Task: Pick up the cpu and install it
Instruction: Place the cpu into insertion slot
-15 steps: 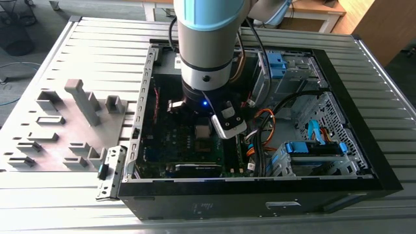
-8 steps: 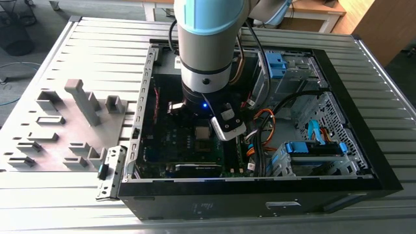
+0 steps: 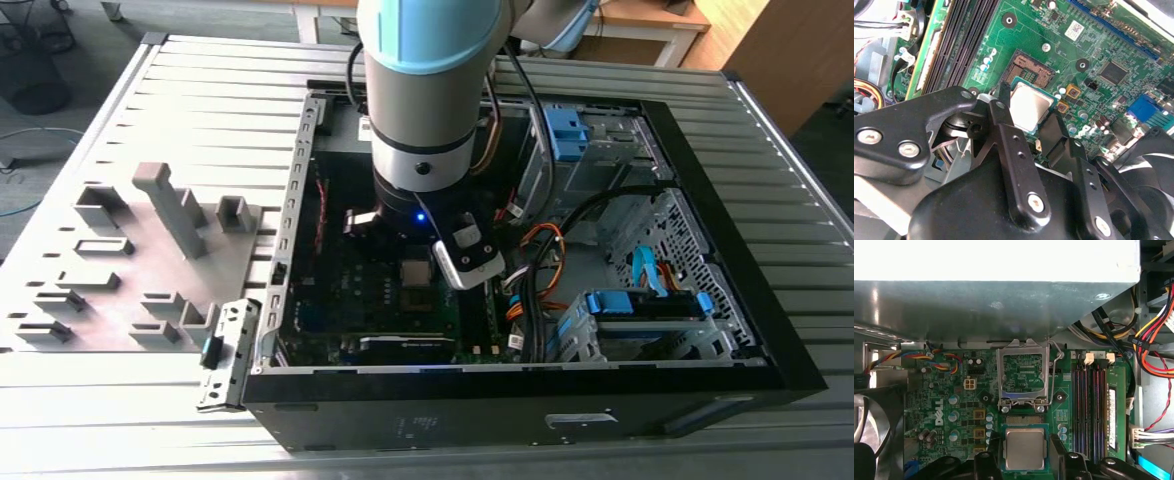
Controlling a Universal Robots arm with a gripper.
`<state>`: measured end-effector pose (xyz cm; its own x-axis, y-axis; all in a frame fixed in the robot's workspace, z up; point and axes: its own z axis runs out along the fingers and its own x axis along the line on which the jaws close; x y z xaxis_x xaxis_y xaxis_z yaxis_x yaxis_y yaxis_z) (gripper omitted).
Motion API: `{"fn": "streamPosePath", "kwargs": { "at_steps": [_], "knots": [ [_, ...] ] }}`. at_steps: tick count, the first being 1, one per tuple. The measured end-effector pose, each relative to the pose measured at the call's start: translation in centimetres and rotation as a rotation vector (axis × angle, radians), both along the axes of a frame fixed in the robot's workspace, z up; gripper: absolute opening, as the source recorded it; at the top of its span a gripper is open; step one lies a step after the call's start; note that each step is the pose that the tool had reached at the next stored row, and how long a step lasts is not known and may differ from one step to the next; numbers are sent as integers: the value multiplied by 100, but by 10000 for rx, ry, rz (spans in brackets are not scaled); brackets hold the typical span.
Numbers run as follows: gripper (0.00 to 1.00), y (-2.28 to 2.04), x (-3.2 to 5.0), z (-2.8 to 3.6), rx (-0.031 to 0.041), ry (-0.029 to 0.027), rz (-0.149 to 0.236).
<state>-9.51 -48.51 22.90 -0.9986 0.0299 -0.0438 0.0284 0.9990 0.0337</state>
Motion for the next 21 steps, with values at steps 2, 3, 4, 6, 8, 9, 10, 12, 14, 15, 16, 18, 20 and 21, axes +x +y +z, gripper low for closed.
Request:
{"fn": "streamPosePath", "kwargs": {
  "at_steps": [2,3,4,6,8,9,10,12,14,15,16,18,20,21],
  "knots": [
    [47,0,0,-1,1,-1,0],
    [47,0,0,-1,1,0,0],
    [47,0,0,-3,1,-1,0],
    [47,-3,-2,-12,4,-4,1],
    [47,-18,-3,-20,6,-4,0],
    [47,-25,-3,-22,5,-4,0],
    [47,-29,-3,-24,5,-3,0],
    [47,-38,-3,-29,5,-3,0],
    [47,-50,-2,-38,9,-4,0],
    [47,-53,-3,-46,16,-4,0],
    [47,-55,-3,-58,20,-5,-1],
    [47,-59,-3,-78,23,-4,0],
    [47,-59,-3,-83,21,-3,0],
    [47,-59,-3,-83,21,-2,0]
  ]
}}
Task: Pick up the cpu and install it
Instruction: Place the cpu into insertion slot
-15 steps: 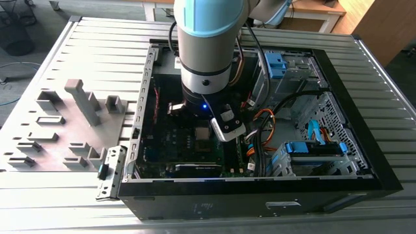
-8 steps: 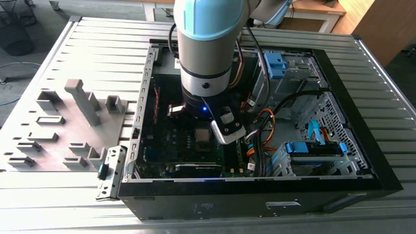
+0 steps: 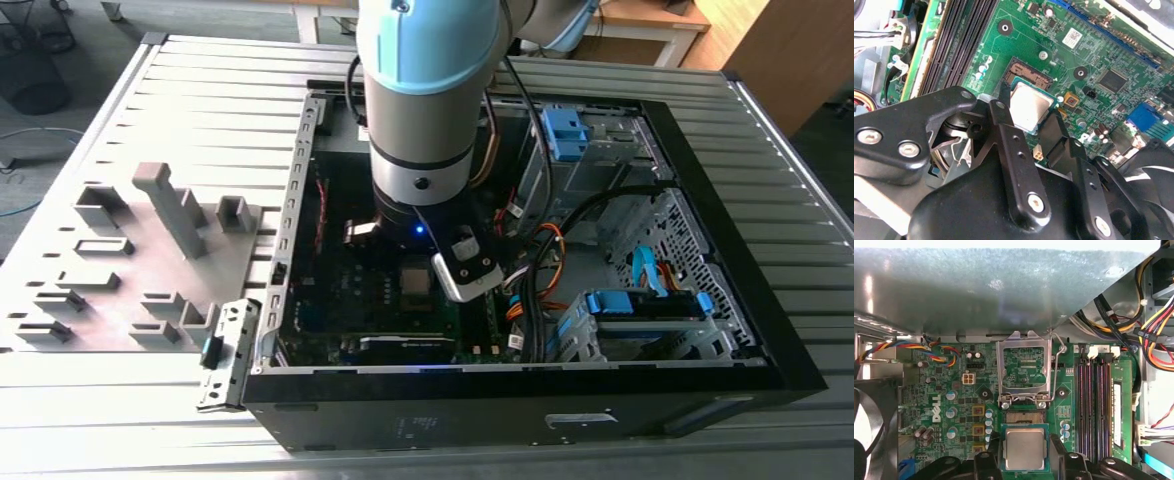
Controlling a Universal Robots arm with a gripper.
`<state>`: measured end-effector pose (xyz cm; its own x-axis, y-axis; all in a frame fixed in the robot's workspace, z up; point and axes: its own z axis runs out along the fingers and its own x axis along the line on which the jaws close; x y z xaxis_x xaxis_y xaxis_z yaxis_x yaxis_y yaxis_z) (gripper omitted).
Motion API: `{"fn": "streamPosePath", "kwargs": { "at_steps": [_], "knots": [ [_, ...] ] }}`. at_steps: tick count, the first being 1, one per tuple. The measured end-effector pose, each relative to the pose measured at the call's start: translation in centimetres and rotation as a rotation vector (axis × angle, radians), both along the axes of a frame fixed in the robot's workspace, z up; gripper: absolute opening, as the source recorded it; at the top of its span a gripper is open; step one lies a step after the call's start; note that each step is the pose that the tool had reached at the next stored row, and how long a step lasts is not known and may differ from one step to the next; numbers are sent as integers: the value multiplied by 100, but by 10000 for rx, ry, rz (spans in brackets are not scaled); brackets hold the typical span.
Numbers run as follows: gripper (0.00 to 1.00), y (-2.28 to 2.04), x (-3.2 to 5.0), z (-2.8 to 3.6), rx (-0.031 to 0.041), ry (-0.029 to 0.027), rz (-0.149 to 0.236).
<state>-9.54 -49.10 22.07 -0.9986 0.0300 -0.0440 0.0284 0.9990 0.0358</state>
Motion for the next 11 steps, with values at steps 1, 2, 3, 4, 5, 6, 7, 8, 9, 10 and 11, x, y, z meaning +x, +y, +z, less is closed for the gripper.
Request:
{"fn": "streamPosePath", "kwargs": {
  "at_steps": [1,2,3,4,5,6,7,8,9,10,11],
  "knots": [
    [47,0,0,0,0,0,0],
    [47,0,0,0,0,0,0],
    [47,0,0,-1,1,-1,0],
    [47,0,0,-3,1,-1,0],
    [47,1,0,-8,5,-3,0],
    [47,1,0,-16,6,-3,0],
    [47,0,0,-25,4,-2,0],
    [47,0,0,-33,3,-2,-1],
    [47,0,0,-40,3,-2,0],
    [47,0,0,-46,3,-1,-1],
    [47,-1,0,-52,3,-1,-9]
  ]
}}
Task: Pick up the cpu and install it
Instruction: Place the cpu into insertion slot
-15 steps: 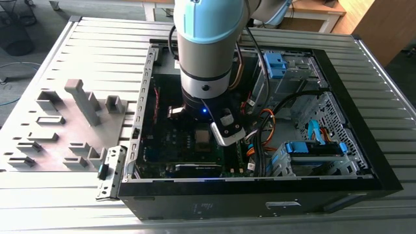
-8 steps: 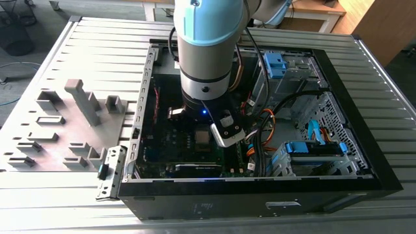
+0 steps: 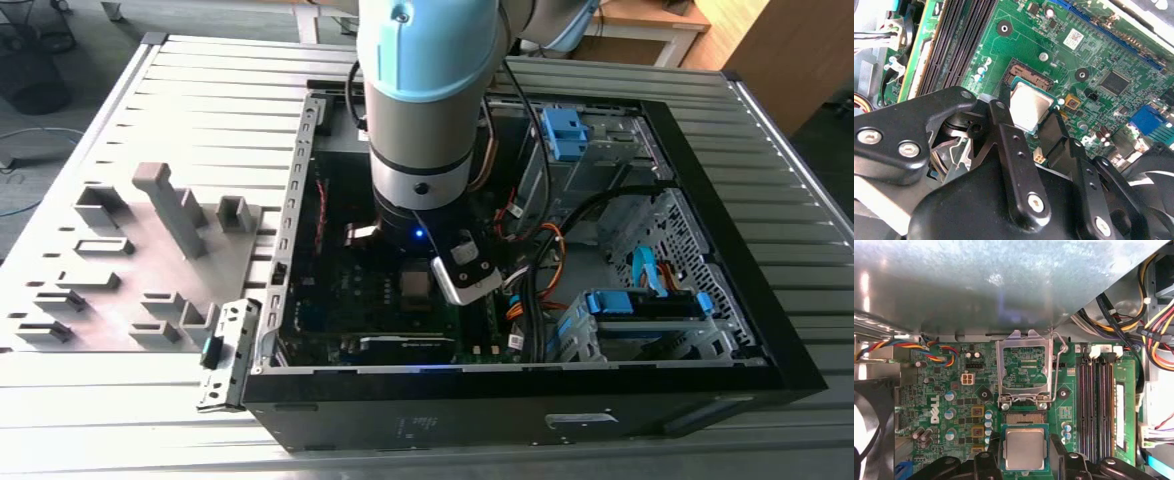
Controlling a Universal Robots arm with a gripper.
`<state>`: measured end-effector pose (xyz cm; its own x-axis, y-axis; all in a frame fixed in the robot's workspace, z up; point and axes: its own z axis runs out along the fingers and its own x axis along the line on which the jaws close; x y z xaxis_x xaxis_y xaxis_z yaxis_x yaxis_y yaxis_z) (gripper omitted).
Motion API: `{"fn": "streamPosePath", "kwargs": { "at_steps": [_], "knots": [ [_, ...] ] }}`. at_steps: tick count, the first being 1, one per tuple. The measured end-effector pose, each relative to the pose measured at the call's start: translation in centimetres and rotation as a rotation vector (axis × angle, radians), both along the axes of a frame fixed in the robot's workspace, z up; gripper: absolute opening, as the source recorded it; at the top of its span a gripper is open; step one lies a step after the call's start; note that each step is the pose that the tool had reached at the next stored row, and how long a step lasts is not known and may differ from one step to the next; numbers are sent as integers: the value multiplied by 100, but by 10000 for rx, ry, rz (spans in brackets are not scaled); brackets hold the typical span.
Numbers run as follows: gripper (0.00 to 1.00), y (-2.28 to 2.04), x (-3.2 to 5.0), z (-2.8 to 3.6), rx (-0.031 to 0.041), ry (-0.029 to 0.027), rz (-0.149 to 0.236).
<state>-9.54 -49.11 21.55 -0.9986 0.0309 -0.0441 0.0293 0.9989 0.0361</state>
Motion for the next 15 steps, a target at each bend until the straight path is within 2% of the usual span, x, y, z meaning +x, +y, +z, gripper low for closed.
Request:
{"fn": "streamPosePath", "kwargs": {
  "at_steps": [6,13,15],
  "knots": [
    [47,-5,0,-45,0,0,-99],
    [47,-11,0,-135,0,0,-139],
    [47,-12,0,-137,-5,1,-142]
  ]
}}
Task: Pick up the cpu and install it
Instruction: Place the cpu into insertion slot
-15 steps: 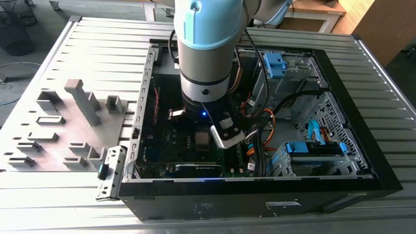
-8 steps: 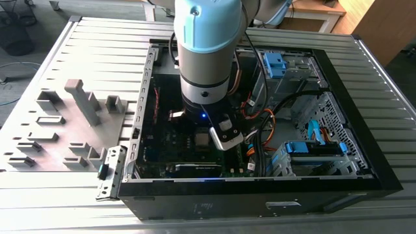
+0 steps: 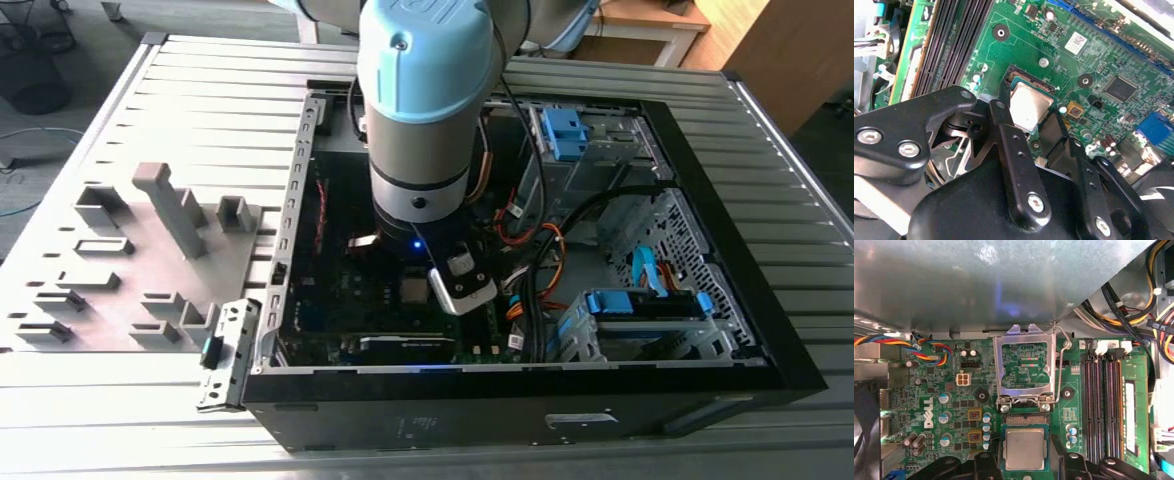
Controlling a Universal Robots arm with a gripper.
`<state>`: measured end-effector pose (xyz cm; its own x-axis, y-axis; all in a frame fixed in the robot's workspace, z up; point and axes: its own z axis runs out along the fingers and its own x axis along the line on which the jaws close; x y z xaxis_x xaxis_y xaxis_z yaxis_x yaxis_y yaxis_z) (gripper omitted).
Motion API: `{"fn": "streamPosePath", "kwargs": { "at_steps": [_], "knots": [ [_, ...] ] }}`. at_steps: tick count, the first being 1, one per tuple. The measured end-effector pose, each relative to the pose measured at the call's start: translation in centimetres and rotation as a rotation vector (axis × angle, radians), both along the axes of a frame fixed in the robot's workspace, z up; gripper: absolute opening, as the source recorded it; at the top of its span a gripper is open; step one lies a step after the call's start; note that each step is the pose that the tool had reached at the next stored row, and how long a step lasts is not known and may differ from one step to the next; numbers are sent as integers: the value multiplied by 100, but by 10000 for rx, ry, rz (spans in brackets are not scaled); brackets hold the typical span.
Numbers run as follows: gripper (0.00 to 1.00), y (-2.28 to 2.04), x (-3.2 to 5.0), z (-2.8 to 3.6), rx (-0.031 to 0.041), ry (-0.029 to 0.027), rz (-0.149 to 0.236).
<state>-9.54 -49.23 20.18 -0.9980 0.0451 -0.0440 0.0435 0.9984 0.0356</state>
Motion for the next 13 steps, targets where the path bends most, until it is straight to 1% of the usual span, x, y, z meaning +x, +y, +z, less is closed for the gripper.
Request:
{"fn": "streamPosePath", "kwargs": {
  "at_steps": [5,9,13],
  "knots": [
    [47,-1,7,-15,0,-1,-4],
    [47,-2,10,-44,-1,-1,-4],
    [47,-1,22,-54,1,-2,-4]
  ]
}}
